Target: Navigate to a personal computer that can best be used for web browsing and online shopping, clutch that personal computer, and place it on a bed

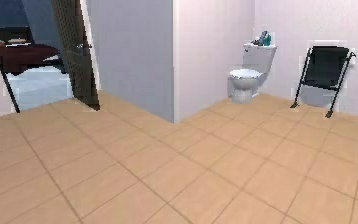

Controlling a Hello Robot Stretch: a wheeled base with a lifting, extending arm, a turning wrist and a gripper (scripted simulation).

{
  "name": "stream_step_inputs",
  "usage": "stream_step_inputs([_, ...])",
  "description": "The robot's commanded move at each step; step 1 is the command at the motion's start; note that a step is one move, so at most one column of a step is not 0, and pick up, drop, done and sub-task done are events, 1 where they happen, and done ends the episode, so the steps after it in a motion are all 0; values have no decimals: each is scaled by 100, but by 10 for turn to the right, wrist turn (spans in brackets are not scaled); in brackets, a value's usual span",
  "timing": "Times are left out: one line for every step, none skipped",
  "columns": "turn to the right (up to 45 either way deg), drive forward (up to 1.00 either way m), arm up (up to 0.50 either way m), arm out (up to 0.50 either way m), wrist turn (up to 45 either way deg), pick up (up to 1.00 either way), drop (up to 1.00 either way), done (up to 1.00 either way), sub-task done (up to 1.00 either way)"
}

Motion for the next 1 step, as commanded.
stream_step_inputs([-90,0,0,0,0,0,0,0,0])
